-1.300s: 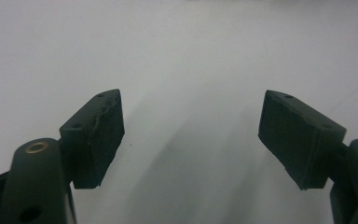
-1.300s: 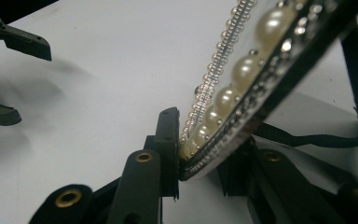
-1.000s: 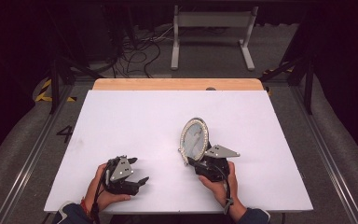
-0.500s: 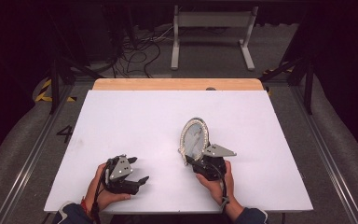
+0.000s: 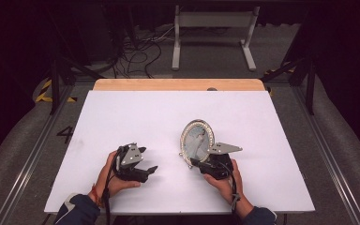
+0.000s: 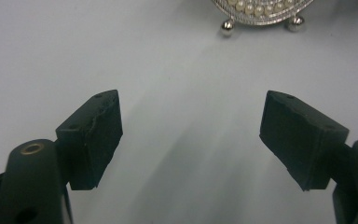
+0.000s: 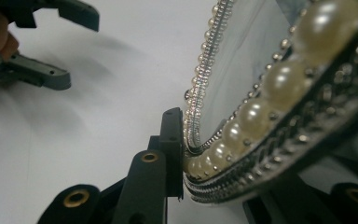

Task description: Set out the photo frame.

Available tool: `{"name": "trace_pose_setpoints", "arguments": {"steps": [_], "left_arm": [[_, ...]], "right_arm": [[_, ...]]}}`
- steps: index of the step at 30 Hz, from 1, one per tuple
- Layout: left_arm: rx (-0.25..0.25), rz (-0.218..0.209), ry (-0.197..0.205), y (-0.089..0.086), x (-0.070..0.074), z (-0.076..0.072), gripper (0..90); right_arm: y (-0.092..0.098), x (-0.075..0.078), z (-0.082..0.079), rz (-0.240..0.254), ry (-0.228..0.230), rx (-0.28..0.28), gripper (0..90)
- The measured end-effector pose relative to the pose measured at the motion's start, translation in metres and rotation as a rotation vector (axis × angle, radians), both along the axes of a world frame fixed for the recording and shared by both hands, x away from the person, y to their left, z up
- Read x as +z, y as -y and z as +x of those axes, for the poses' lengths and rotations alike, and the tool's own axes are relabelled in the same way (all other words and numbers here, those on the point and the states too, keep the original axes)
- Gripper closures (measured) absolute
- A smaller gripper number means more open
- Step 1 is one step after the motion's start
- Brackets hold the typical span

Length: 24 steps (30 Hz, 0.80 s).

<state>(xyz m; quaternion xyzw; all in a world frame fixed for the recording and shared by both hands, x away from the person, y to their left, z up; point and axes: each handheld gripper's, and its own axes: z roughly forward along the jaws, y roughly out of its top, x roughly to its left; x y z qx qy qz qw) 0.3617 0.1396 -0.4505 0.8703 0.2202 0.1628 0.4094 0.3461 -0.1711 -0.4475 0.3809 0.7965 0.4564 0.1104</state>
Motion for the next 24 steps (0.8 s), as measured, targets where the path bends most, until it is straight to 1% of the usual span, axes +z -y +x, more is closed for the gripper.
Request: {"name": "trace_pose_setpoints", "arguments": {"steps": [1,2,3,4,5,6,8,9,11,13,16,18,20,21,22,23,24], "left_arm": [[-0.013,-0.001,-0.009,0.007,0.001,0.008,20.8],[-0.017,-0.004,-0.002,0.01,0.002,0.012,20.3],[-0.021,-0.009,-0.009,0.014,0.002,0.017,20.2],[-0.022,-0.004,-0.011,0.017,0.003,0.022,20.3],[-0.015,0.003,0.0,0.02,0.004,0.027,21.1],[-0.019,-0.003,0.0,0.023,0.006,0.032,21.8],[-0.021,-0.049,-0.016,0.027,0.01,0.039,22.3],[-0.03,-0.065,-0.026,0.029,0.011,0.043,22.5],[-0.044,-0.083,-0.032,0.034,0.013,0.048,22.1],[-0.058,-0.101,-0.036,0.039,0.013,0.052,22.1],[-0.066,-0.124,-0.058,0.046,0.014,0.058,21.6],[-0.069,-0.135,-0.07,0.052,0.014,0.062,21.6],[-0.072,-0.132,-0.071,0.059,0.014,0.064,21.9],[-0.072,-0.132,-0.071,0.059,0.014,0.064,22.0],[-0.079,-0.136,-0.072,0.063,0.013,0.066,22.0],[-0.083,-0.137,-0.076,0.068,0.012,0.068,22.0],[-0.083,-0.137,-0.076,0.068,0.012,0.068,22.0]], "right_arm": [[0.0,0.001,0.0,-0.001,-0.006,0.003,76.0],[0.0,0.001,0.001,-0.006,-0.002,0.004,75.7],[-0.001,0.0,0.001,-0.009,0.005,0.004,75.4],[-0.002,0.0,0.0,-0.011,0.013,0.002,74.9],[-0.002,0.0,0.0,-0.011,0.021,-0.001,73.1],[-0.002,0.0,-0.001,-0.011,0.03,-0.002,70.8],[0.0,0.0,-0.003,-0.014,0.043,-0.015,66.0],[0.001,0.0,-0.004,-0.009,0.044,-0.024,64.9],[0.003,0.001,-0.007,-0.008,0.055,-0.03,64.7],[0.004,0.003,-0.01,-0.018,0.072,-0.03,62.3],[0.005,0.005,-0.017,-0.034,0.087,-0.034,59.5],[0.008,0.008,-0.022,-0.043,0.101,-0.036,59.7],[0.011,0.012,-0.027,-0.06,0.124,-0.037,59.4],[0.011,0.012,-0.027,-0.06,0.124,-0.037,59.4],[0.018,0.017,-0.032,-0.054,0.131,-0.046,58.3],[0.02,0.019,-0.034,-0.043,0.134,-0.052,58.3],[0.02,0.019,-0.034,-0.043,0.134,-0.052,58.3]]}}
